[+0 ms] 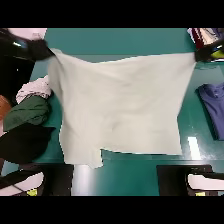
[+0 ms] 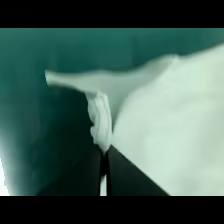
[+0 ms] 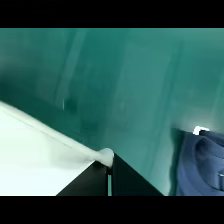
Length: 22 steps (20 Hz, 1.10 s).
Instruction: Fold the shirts.
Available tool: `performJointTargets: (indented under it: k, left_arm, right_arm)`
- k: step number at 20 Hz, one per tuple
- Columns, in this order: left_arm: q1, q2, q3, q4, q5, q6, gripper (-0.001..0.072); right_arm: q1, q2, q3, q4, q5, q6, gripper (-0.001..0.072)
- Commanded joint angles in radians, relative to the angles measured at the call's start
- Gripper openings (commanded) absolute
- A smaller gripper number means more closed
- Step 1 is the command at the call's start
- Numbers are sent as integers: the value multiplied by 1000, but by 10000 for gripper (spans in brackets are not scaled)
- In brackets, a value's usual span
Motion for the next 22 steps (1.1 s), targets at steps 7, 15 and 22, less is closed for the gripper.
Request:
performJointTargets:
  k: [7,15,22]
  left_arm:
    - [0,-378,-47,-18,413,59,29]
    - [128,-286,-6,5,75,72,466]
    - [247,37,-381,72,-124,35,467]
  right_arm:
    - [-6,-291,-19,94,-201,37,17]
    - [-116,-307,178,438,-29,23,422]
    - [-151,-27,-190,452,58,-29,408]
